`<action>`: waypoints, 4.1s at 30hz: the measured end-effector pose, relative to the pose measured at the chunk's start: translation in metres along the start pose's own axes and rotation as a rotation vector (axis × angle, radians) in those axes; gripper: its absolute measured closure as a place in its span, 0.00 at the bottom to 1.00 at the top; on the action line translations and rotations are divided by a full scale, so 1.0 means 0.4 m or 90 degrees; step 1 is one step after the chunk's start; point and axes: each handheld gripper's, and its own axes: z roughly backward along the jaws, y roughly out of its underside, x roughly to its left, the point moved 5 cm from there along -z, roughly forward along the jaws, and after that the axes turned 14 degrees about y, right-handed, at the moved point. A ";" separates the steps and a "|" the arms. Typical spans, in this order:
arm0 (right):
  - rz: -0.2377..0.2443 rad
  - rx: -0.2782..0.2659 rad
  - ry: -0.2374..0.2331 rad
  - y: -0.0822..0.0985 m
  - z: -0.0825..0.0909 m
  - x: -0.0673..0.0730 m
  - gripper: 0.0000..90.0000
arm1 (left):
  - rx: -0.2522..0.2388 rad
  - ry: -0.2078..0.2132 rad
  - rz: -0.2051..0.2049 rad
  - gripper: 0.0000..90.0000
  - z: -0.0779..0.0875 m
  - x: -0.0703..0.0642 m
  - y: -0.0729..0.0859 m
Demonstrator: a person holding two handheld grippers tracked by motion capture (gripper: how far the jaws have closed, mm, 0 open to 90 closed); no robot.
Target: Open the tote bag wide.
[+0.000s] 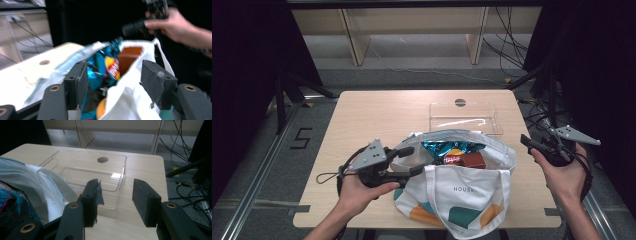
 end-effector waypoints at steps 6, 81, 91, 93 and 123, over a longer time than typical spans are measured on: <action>-0.012 0.008 -0.013 0.000 0.006 0.009 0.62 | 0.077 0.021 -0.032 0.54 -0.062 0.005 0.005; 0.074 0.154 -0.107 0.040 0.075 0.117 0.72 | 0.097 0.088 -0.001 0.63 -0.062 -0.102 0.124; 0.068 0.165 -0.124 0.067 0.149 0.109 0.66 | -0.053 -0.185 0.060 0.53 0.117 0.060 0.055; 0.063 0.181 -0.118 0.076 0.149 0.105 0.65 | -0.035 -0.186 0.088 0.52 0.116 0.089 0.081; 0.139 0.425 -0.156 0.266 0.097 0.174 0.97 | 0.266 -0.141 0.133 0.96 0.015 0.149 0.294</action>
